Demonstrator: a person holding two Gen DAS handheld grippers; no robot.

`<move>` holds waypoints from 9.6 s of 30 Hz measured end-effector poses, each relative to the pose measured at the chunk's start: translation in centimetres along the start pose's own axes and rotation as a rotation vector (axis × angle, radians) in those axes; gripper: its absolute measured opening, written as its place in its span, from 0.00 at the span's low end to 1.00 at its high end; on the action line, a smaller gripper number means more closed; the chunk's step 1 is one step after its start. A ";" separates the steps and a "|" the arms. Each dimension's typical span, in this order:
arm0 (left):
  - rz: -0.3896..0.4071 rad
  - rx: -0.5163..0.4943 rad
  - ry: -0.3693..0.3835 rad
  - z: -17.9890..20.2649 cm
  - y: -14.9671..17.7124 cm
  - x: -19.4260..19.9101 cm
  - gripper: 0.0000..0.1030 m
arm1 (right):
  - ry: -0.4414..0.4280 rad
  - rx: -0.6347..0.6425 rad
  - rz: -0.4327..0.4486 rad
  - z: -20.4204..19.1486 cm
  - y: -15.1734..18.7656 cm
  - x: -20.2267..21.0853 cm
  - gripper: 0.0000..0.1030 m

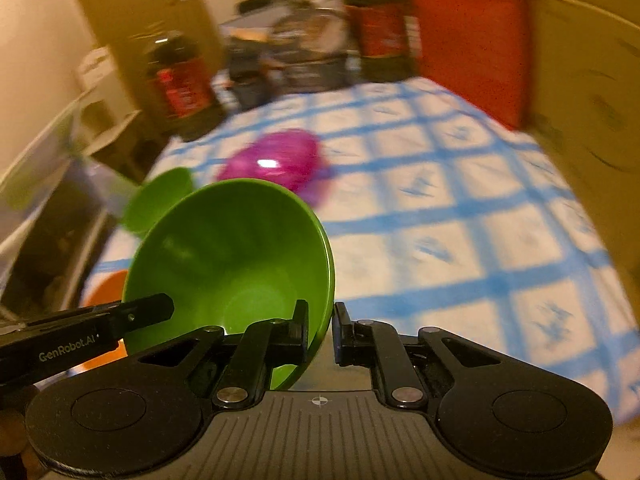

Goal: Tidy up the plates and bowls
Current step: 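Carry the green bowl with both grippers over the orange bowl, then lower the green bowl into the orange bowl and open both grippers, then pull both grippers back and move them to the small green bowl, then close both grippers on the small green bowl rim and lift it, then carry the small green bowl with both grippers over the bowl stack, then lower the small green bowl into the green bowl on the stack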

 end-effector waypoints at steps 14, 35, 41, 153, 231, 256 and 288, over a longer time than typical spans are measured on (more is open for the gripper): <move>0.047 0.189 -0.191 -14.9 -1.0 4.0 0.12 | -0.146 0.204 -0.123 -14.2 -0.7 -9.6 0.11; -0.060 0.203 -0.192 -18.2 1.2 0.0 0.12 | -0.064 0.285 -0.237 -15.7 1.8 -14.2 0.12; -0.060 0.191 -0.204 -18.1 1.5 -0.1 0.12 | -0.041 0.333 -0.226 -16.5 2.2 -14.2 0.12; -0.080 0.130 -0.135 -21.7 -11.3 -6.9 0.68 | -0.120 0.028 -0.107 -10.8 -9.6 -17.9 0.57; -0.124 0.018 0.082 -5.2 -0.7 0.6 0.10 | -0.029 -0.071 -0.086 -2.6 3.1 -1.0 0.15; -0.118 0.095 0.050 -6.9 5.9 6.4 0.10 | -0.069 0.001 -0.141 -5.4 9.5 2.0 0.15; 0.009 0.210 -0.024 -12.6 2.7 9.9 0.10 | -0.158 0.163 -0.112 -12.5 4.9 0.1 0.15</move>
Point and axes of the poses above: each gripper's, at about its wrist camera, not at the fingertips, and x roughly against the way its jaws point, z to its right, y to its underside, the point moved 1 cm from there along -x, roughly the way its jaws point, and after that the axes turned 2 degrees about -y, right-handed, at the moved point
